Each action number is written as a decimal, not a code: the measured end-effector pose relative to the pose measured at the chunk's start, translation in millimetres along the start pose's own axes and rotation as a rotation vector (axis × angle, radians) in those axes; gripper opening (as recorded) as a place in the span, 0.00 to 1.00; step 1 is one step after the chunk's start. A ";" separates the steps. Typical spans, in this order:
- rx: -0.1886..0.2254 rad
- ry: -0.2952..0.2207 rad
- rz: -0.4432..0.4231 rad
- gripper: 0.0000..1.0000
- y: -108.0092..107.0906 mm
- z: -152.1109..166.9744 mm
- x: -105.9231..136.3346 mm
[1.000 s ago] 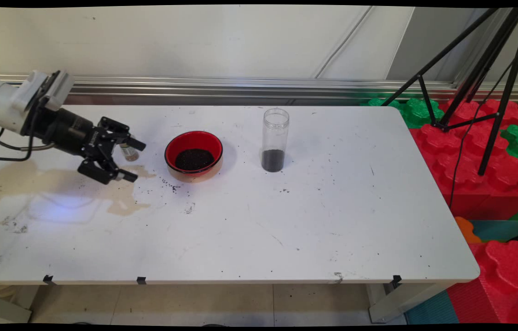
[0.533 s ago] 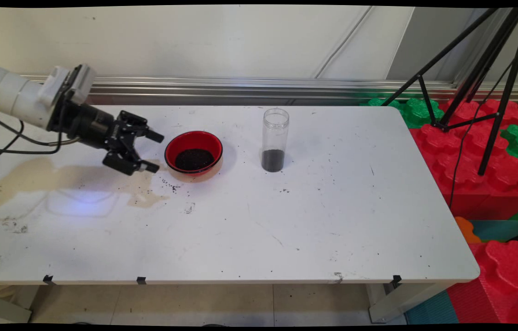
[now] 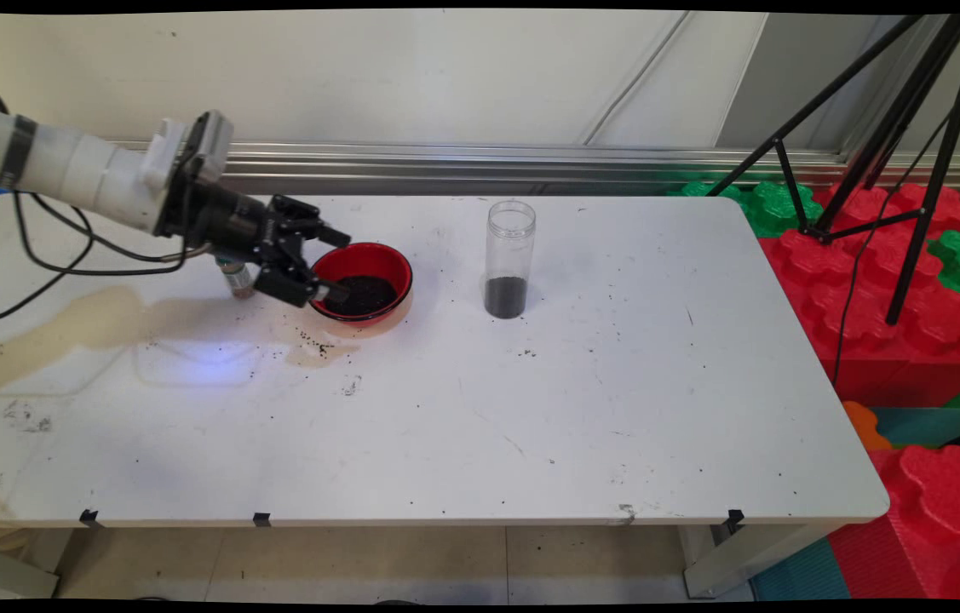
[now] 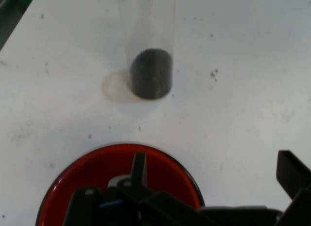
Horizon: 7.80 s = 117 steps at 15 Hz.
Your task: Pick up the black seasoning powder from the table, then pour the black seasoning powder in the red bowl
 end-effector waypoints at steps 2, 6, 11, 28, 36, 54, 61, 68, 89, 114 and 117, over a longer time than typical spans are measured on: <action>0.007 0.014 -0.004 1.00 -2.8 12.7 4.1; 0.019 0.036 -0.008 1.00 -7.7 36.3 10.8; 0.034 0.063 -0.012 1.00 -14.2 70.1 17.0; 0.031 0.188 0.006 1.00 -16.9 162.4 6.0; 0.046 0.211 0.025 1.00 -21.0 187.0 -1.0; 0.059 0.244 0.031 1.00 -30.9 225.9 1.3; 0.060 0.251 0.032 0.00 -33.6 232.6 4.7; 0.054 0.252 0.036 0.00 -33.2 231.6 4.9; 0.103 0.306 0.109 0.00 -62.5 145.9 31.9; 0.216 0.182 0.353 0.00 -132.1 61.8 -26.8; 0.226 0.158 0.403 0.00 -135.1 59.0 -35.5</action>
